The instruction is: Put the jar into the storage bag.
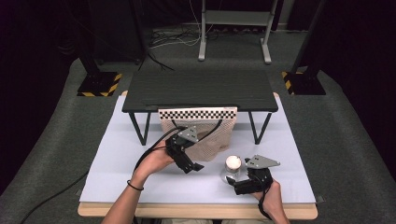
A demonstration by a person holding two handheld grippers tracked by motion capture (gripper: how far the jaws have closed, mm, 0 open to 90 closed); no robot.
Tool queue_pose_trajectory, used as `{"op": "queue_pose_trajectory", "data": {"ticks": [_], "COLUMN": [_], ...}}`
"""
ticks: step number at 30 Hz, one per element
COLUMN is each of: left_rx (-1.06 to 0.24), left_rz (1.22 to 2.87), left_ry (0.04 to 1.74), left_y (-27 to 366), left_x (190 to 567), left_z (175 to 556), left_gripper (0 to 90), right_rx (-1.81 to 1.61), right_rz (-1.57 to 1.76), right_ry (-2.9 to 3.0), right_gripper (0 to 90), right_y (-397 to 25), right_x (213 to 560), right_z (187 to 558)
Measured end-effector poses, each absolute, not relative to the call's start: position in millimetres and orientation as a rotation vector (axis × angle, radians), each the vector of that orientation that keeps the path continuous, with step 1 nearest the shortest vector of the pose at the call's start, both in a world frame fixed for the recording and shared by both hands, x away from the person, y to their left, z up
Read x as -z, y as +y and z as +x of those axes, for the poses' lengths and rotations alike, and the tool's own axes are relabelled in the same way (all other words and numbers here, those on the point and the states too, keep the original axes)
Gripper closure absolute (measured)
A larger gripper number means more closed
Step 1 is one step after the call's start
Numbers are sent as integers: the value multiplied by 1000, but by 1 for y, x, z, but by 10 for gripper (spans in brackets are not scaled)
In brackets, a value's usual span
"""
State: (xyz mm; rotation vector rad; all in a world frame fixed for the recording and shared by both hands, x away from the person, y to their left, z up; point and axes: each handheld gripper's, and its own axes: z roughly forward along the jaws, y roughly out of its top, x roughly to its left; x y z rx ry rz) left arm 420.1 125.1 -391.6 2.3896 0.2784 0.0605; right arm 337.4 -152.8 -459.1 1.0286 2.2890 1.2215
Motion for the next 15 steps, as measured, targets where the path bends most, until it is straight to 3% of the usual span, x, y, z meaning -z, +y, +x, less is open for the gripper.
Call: {"op": "queue_pose_trajectory", "data": {"ticks": [8, 15], "left_rx": [-60, -56], "left_rz": [2389, 2387], "left_ry": [278, 274], "left_y": [125, 126], "left_x": [392, 392], "left_z": [420, 420], "left_gripper": [0, 0], "right_rx": [-1236, -1213], "right_rz": [1081, 1100], "right_ry": [2261, 2230], "right_gripper": [9, 141], "right_y": [-147, -141], "right_x": [459, 461], "right_z": [346, 349]}}
